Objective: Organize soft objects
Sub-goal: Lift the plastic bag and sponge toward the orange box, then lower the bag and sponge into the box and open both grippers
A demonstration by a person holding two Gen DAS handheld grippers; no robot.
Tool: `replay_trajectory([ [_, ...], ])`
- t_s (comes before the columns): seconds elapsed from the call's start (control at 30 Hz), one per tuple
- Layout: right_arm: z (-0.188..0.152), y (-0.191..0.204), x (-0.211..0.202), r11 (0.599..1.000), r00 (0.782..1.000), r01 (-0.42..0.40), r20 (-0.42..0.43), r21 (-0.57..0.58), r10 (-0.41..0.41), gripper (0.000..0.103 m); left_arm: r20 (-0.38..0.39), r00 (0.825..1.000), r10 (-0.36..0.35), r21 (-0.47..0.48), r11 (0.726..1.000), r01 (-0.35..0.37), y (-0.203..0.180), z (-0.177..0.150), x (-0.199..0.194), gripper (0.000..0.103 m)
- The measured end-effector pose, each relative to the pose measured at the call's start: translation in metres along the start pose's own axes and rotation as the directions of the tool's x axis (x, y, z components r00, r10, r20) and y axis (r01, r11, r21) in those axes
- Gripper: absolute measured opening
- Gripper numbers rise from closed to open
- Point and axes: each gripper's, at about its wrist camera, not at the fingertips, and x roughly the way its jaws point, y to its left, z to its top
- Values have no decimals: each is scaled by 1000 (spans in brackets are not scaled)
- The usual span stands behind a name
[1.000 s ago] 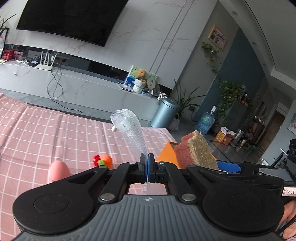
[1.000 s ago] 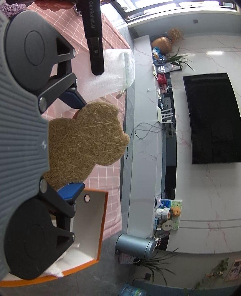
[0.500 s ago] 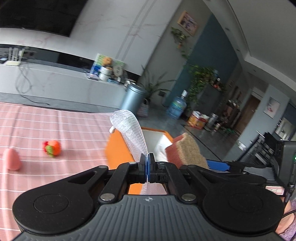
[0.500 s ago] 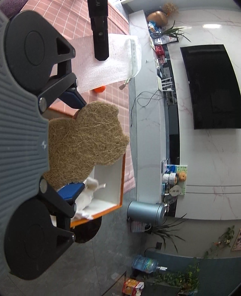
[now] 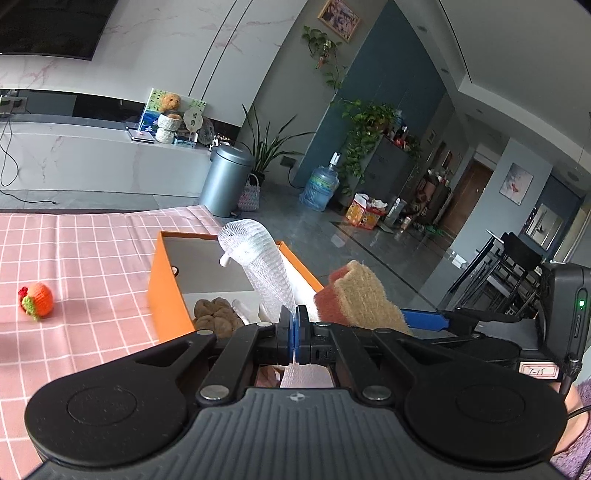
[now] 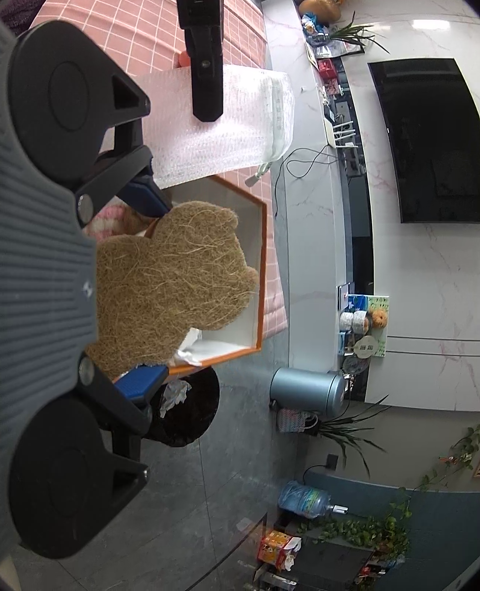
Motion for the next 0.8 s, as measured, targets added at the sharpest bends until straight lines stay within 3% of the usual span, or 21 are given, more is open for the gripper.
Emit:
replay_trajectory([
  [0.27, 14, -14, 14, 1000, 1000, 2, -20, 27, -2, 84, -9, 1000, 21, 20, 1000, -21, 8, 19, 21, 0],
  [0.57, 17, -15, 49, 1000, 998, 0, -70, 28, 2, 84, -94, 994, 61, 78, 996, -54, 7, 20, 59, 0],
  [0.8, 51, -23, 75, 1000, 999, -10, -41, -10, 10, 84, -86, 990, 114, 120, 987, -103, 13, 43, 76, 0],
])
